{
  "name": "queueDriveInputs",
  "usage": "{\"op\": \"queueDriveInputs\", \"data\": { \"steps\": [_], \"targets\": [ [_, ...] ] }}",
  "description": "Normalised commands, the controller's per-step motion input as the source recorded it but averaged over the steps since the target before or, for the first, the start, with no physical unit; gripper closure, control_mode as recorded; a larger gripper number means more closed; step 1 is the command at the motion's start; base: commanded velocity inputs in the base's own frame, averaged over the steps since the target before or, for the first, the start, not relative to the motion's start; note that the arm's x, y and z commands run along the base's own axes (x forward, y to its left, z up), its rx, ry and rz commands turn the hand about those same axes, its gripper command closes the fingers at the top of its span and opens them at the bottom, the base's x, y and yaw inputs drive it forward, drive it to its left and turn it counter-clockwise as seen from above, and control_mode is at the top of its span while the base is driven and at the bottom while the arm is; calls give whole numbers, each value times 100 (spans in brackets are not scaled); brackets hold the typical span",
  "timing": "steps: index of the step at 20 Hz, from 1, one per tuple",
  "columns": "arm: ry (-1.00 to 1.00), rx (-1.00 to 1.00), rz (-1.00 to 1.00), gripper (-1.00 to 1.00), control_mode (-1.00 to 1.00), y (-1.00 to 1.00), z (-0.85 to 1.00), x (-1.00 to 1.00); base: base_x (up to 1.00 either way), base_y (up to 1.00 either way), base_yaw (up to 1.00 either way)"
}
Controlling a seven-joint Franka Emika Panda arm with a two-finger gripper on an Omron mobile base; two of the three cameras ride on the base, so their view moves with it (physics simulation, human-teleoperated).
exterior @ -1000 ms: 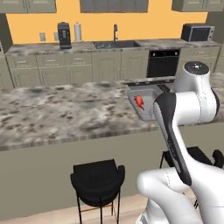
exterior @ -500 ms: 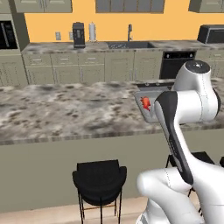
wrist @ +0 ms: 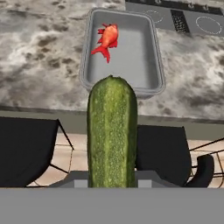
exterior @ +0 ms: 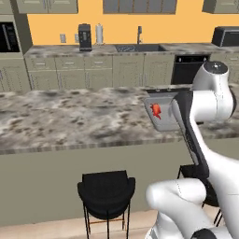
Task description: Place one squash and one fish in each tupperware on the nearby counter, to pack two identical lunches.
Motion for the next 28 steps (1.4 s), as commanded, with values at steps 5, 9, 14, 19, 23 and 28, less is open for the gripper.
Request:
{"op": "queueDriveInputs", "data": {
  "steps": [5,9,14,19,23,28],
  "targets": [
    [8,0,-5,100,-100,-72,-10,96,0,0,0],
    [8,0,0,100,-100,-35,-44,100,0,0,0],
    [4,0,0,100,-100,-7,-61,99,0,0,0],
    [0,1,0,100,-100,-7,-28,72,0,0,0],
    [0,0,0,100,-100,-14,-29,60,0,0,0],
    [0,0,0,100,-100,-11,-40,60,0,0,0]
  ]
}}
